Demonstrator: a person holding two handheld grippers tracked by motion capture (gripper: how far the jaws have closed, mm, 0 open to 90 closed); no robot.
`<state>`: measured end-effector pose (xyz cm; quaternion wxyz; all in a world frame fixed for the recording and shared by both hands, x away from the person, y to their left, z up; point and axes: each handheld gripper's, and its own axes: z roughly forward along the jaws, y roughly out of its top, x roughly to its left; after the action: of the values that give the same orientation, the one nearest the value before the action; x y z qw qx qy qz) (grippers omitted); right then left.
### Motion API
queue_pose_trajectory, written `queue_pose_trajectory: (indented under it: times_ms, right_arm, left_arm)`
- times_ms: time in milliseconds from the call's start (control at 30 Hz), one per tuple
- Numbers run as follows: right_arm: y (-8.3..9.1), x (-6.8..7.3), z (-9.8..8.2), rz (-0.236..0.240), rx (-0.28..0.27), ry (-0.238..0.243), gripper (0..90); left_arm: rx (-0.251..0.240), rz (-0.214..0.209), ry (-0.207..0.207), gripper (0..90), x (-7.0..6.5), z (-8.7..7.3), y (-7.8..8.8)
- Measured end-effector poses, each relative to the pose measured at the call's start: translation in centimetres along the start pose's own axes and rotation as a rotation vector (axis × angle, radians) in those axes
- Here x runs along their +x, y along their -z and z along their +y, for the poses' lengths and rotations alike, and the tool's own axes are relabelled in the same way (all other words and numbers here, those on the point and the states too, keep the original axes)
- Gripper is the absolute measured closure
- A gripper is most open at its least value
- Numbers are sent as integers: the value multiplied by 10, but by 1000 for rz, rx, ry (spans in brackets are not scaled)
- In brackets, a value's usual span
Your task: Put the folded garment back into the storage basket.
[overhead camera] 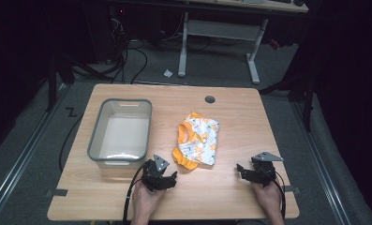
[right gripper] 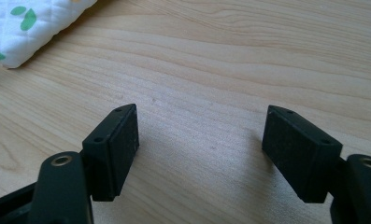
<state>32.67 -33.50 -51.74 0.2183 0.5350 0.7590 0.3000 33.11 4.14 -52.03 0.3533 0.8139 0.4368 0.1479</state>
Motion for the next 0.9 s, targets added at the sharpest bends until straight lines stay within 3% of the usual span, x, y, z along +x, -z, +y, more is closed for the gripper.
queue_pose_trajectory:
  times_ms: [433, 500, 900]
  right_arm:
    - [0, 0, 0, 0, 0, 0, 275]
    - [0, 0, 0, 0, 0, -1, 275]
    - [0, 0, 0, 0, -1, -1, 275]
  left_arm:
    - [-17, -47, -15, 277, -8, 12, 5]
    - [-22, -60, -31, 277, -11, 15, 5]
    - [-36, -87, -27, 279, -14, 30, 6]
